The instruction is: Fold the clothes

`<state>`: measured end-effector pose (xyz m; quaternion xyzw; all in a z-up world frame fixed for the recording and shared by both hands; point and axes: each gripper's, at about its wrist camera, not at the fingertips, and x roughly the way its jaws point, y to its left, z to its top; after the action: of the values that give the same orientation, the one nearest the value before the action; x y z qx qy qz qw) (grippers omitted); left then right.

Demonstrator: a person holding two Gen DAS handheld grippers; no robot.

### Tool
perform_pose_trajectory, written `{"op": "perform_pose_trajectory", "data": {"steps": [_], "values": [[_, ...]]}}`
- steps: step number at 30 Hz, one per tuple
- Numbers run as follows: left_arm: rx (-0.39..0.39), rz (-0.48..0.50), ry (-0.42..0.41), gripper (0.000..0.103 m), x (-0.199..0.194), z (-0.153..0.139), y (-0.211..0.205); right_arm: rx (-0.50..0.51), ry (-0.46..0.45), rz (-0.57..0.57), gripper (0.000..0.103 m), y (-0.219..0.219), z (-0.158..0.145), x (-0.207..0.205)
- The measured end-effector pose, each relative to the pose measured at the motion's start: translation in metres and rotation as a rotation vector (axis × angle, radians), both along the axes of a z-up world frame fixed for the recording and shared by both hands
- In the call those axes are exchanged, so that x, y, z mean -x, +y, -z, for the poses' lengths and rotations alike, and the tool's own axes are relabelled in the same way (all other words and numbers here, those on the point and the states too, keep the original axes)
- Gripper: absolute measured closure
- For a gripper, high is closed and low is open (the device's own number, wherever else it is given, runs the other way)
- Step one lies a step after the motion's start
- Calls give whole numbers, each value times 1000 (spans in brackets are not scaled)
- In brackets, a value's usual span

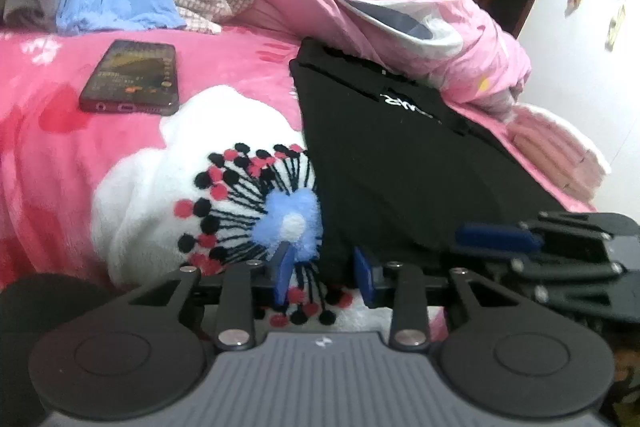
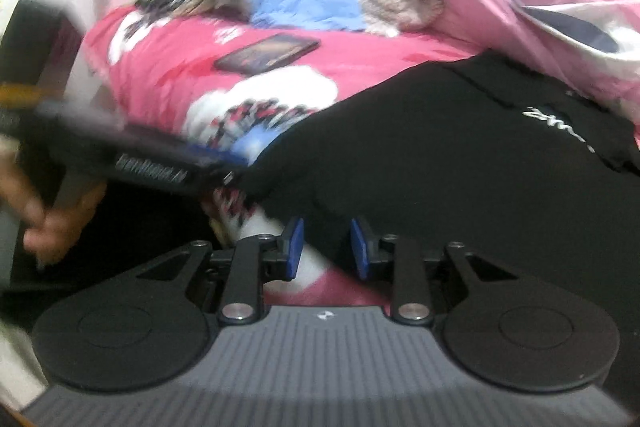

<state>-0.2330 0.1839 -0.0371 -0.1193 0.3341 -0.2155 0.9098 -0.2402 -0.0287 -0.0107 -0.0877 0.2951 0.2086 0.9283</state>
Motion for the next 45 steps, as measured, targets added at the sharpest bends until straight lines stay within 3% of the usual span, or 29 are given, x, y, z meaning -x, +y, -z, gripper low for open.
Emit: {"op": "perform_pose_trajectory", "data": {"steps": [5, 12, 18, 20, 22, 24, 28, 30, 32, 33, 40, 45], "values": [[81, -10, 26, 78, -3, 4, 12, 14, 30, 1, 77, 17, 12, -16], [98, 7, 14, 78, -3, 5, 16, -30, 71, -60, 78, 19, 7, 4], [104, 18, 2, 78, -1, 4, 18, -167, -16, 147, 78, -37, -27, -8], [102, 27, 2, 68, 0, 0, 17, -168, -56, 224, 77, -55, -35, -22], [70, 35, -16, 58, 2, -6, 13, -134, -98, 275, 72, -70, -41, -39], [-1, 44, -50, 52, 2, -15, 3, -117, -107, 303, 48, -85, -45, -68], [-89, 30, -36, 44, -13, -30, -13, -66, -70, 307, 31, -103, -30, -142], [-104, 31, -29, 42, -20, -35, -19, -14, -43, 341, 18, -106, -14, -175], [-125, 28, -27, 38, -25, -38, -24, 43, 5, 362, 12, -108, 4, -199], [-139, 26, -28, 38, -27, -40, -27, 74, 33, 378, 1, -108, 13, -210], [-138, 45, 7, 37, -34, -38, -32, -19, 50, 394, 1, -119, 23, -207], [-149, 68, 1, 37, -36, -44, -30, -15, 57, 396, 1, -119, 21, -210]]}}
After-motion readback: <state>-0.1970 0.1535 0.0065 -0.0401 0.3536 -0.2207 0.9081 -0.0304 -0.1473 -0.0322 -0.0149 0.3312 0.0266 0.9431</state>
